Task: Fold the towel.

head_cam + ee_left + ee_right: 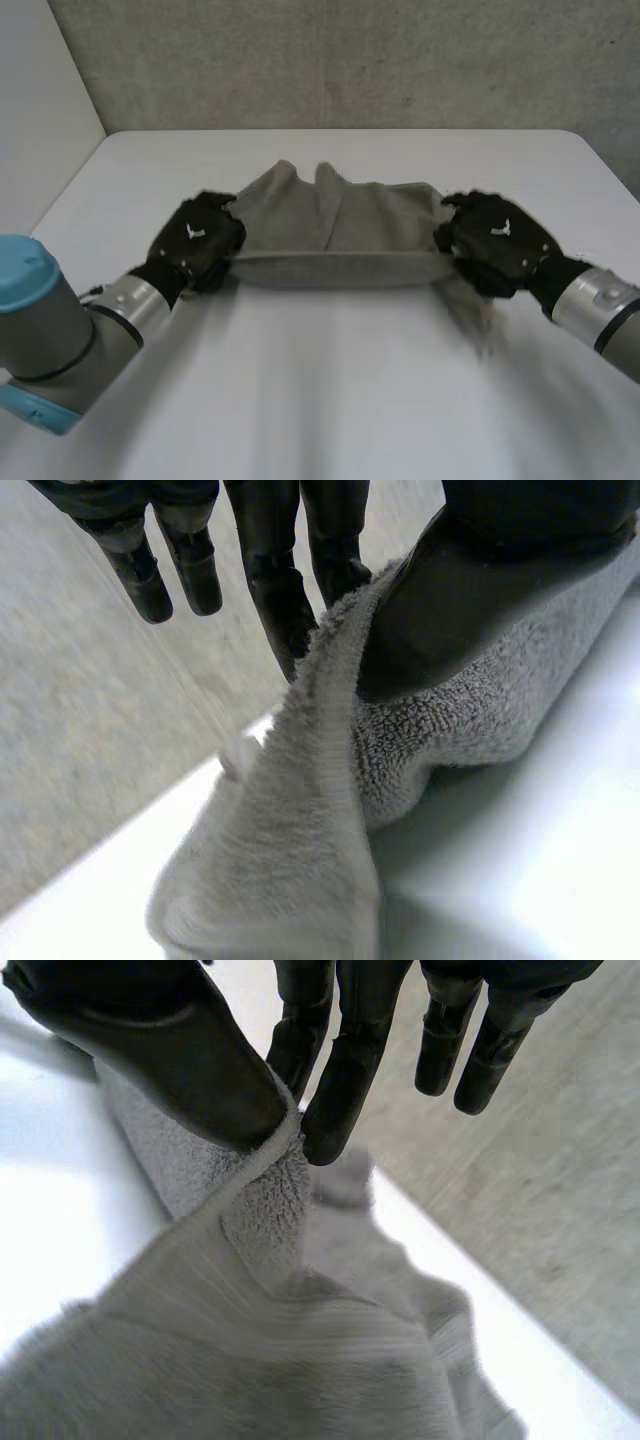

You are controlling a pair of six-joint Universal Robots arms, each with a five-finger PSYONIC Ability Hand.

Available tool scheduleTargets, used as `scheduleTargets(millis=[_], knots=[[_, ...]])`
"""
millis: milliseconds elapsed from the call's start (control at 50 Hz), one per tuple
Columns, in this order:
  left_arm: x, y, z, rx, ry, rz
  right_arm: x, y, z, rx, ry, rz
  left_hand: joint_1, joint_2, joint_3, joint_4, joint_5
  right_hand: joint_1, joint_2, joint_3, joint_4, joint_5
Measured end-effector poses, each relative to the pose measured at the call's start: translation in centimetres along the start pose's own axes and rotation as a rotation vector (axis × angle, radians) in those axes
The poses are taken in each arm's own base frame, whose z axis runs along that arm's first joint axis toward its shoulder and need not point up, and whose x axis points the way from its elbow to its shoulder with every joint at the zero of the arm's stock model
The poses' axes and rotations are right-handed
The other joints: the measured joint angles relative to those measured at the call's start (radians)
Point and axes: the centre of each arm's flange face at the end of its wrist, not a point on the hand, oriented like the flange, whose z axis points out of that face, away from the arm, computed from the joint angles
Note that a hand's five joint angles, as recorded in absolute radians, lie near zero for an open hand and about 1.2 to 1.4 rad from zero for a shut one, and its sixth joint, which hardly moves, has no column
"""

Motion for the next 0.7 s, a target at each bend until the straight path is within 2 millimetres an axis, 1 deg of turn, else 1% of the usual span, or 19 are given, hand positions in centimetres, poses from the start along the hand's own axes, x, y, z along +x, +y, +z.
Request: scheduleTargets(millis=[80,160,220,320,360,380,440,480,600,700], knots=[[0.4,1.1,0.2,-0.036,-0.008,0.018,-0.8,0.5,-0.5,-0.048,-0.026,0.005,0.000,0.000,0.000,0.000,0.000,0.000,0.000,0.000,0.000,0.000],[0.2,1.3,0.3,-0.049,-0.035,0.027,-1.0,0.5,-0.8,-0.073,-0.029,0.008,0.000,0.000,0.000,0.000,0.000,0.000,0.000,0.000,0.000,0.000],[0.0,1.3,0.3,-0.053,-0.054,0.029,-0.6,0.6,-0.8,-0.086,-0.014,0.009,0.000,0.000,0.000,0.000,0.000,0.000,0.000,0.000,0.000,0.000],[-0.4,1.3,0.3,-0.064,-0.089,0.029,0.8,0.8,-1.0,-0.115,0.050,0.012,-0.001,-0.001,0.000,0.000,0.000,0.000,0.000,0.000,0.000,0.000],[-0.5,1.4,0.3,-0.068,-0.099,0.028,1.3,0.9,-1.0,-0.126,0.076,0.015,-0.008,-0.081,0.000,0.000,-0.071,0.000,0.007,0.000,0.000,0.001],[-0.5,1.4,0.3,-0.070,-0.107,0.029,1.6,0.9,-1.1,-0.135,0.095,0.016,-0.052,-0.154,0.000,0.000,-0.140,0.000,0.013,0.000,0.000,0.002],[-0.8,1.5,0.3,-0.079,-0.136,0.030,2.4,1.1,-1.2,-0.159,0.149,0.019,-0.327,-0.417,0.000,0.000,-0.395,0.000,0.018,0.000,0.000,0.014],[-0.9,1.5,0.3,-0.084,-0.154,0.031,2.7,1.1,-1.3,-0.172,0.177,0.021,-0.410,-0.490,0.000,0.000,-0.482,0.000,0.018,0.000,0.000,0.014],[-1.1,1.2,0.5,-0.084,-0.208,0.038,3.2,1.3,-1.4,-0.200,0.233,0.042,-0.555,-0.624,0.000,0.000,-0.634,0.000,0.018,0.000,0.000,0.014],[-0.7,0.9,0.9,-0.075,-0.221,0.042,3.4,1.3,-1.4,-0.201,0.248,0.074,-0.603,-0.683,0.000,0.000,-0.698,0.000,0.018,0.000,0.000,0.014]])
